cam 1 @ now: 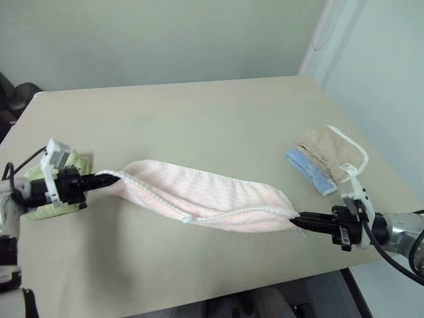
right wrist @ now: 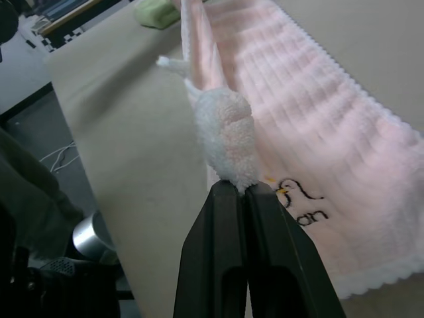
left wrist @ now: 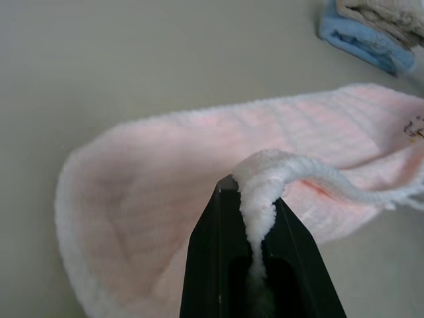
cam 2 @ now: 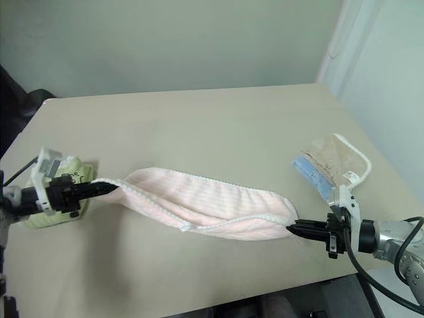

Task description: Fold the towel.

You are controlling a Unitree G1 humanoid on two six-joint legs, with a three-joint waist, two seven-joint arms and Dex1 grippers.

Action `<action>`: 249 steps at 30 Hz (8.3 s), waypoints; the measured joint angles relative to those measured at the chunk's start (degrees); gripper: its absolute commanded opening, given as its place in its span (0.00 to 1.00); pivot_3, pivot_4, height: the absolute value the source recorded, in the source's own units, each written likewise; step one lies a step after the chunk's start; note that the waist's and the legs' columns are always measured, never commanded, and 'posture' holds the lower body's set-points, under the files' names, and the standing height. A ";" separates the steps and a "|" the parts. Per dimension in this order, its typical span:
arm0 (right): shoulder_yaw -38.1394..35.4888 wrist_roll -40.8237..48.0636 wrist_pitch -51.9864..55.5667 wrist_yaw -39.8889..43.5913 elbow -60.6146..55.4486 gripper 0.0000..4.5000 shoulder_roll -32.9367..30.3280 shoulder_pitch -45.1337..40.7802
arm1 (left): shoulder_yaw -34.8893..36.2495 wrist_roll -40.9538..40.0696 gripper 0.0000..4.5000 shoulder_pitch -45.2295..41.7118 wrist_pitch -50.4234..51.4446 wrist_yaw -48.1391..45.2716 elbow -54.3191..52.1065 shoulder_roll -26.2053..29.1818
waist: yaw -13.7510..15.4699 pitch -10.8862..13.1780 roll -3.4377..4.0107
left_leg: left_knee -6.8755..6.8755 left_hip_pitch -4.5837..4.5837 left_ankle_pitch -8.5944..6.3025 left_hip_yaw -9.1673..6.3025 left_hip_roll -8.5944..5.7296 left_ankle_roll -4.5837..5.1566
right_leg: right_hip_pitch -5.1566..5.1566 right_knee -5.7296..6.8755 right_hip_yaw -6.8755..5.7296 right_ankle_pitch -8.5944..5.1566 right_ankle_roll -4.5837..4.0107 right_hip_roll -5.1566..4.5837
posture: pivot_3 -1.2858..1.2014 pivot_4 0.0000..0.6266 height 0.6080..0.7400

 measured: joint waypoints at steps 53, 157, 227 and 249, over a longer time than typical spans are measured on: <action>9.86 -18.28 -6.28 -5.63 20.00 0.00 5.25 -13.25 | -13.34 25.85 0.15 -24.34 -32.32 17.32 43.05 -13.72 | 0.17 -0.01 0.02 | 0.37 0.09 0.44 0.04 -0.06 0.83 | 0.27 0.03 -0.09 0.37 0.23 -0.02 | 0.52 0.24 1.00; -3.74 51.21 10.65 -67.76 11.15 0.53 24.18 4.24 | -2.13 -7.72 1.00 5.25 4.76 21.55 -18.79 -22.55 | -0.13 -0.11 -0.13 | 0.63 -0.17 -0.34 0.01 -0.20 0.27 | 0.21 -0.12 0.06 -0.27 0.67 -0.15 | 0.52 0.24 1.00; 21.65 -5.00 18.81 -16.09 12.99 0.95 17.41 -41.30 | 0.42 -10.28 1.00 6.94 2.84 25.75 -20.38 -26.85 | 0.23 -0.04 0.20 | 0.55 -0.08 0.08 -0.10 -0.40 0.92 | 0.10 -0.03 -0.03 0.42 0.20 -0.22 | 0.52 0.24 1.00; 28.18 -30.95 -10.30 -19.04 31.13 0.01 23.97 -32.01 | 1.43 -12.55 1.00 7.78 5.12 28.17 -22.84 -26.97 | 0.08 -0.07 0.15 | 0.52 0.19 0.09 -0.11 -0.34 0.93 | 0.27 -0.01 -0.03 0.43 0.19 -0.20 | 0.52 0.24 1.00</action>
